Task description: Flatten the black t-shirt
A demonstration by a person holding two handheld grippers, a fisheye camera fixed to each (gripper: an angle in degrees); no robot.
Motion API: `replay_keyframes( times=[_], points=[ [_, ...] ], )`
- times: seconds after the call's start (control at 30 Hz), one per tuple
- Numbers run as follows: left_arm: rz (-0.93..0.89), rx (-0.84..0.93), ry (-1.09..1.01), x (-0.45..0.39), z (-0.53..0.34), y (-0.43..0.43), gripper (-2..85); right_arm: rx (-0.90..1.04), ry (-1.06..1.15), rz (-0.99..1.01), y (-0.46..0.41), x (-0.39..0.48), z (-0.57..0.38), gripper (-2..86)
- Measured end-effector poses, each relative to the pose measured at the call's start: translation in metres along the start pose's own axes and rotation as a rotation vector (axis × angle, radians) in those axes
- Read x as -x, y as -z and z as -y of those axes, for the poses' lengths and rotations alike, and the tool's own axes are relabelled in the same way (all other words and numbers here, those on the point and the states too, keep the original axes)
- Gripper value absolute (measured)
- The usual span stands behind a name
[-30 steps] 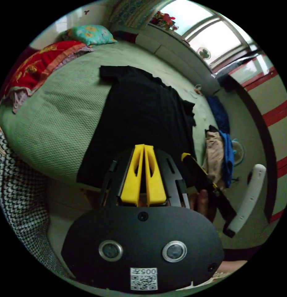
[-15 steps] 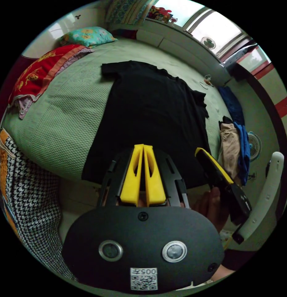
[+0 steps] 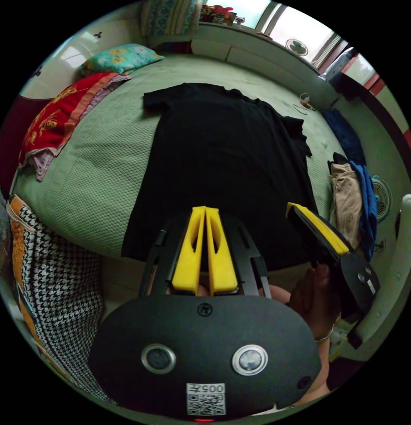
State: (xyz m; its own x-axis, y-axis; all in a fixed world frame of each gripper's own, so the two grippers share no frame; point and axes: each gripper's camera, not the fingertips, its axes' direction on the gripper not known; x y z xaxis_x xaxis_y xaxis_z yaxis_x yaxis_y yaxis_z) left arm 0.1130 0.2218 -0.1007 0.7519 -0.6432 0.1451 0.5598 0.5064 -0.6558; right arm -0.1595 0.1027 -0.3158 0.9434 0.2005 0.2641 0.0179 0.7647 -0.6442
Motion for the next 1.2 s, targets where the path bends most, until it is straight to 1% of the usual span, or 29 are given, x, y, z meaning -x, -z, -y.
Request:
replay_keyframes(
  times=[0.1,0.2,0.3,0.87,1.2],
  points=[
    [0.017,-0.001,-0.010,-0.009,-0.003,0.001,-0.6,-0.025,0.017,-0.010,0.001,0.003,0.000,-1.1],
    [0.042,0.000,-0.029,-0.019,-0.005,0.003,-0.6,-0.017,0.015,-0.050,-0.003,0.007,0.002,-1.2],
    [0.069,-0.007,-0.045,-0.028,-0.007,0.006,-0.6,-0.010,0.015,-0.046,-0.007,0.008,0.006,-1.2],
    [0.039,-0.002,-0.045,-0.056,-0.004,0.017,-0.6,0.008,-0.050,0.001,-0.025,-0.002,0.028,-1.2],
    [0.062,-0.057,-0.091,-0.067,0.004,0.036,-0.6,-0.012,-0.060,0.022,-0.031,0.000,0.042,-1.1]
  ],
)
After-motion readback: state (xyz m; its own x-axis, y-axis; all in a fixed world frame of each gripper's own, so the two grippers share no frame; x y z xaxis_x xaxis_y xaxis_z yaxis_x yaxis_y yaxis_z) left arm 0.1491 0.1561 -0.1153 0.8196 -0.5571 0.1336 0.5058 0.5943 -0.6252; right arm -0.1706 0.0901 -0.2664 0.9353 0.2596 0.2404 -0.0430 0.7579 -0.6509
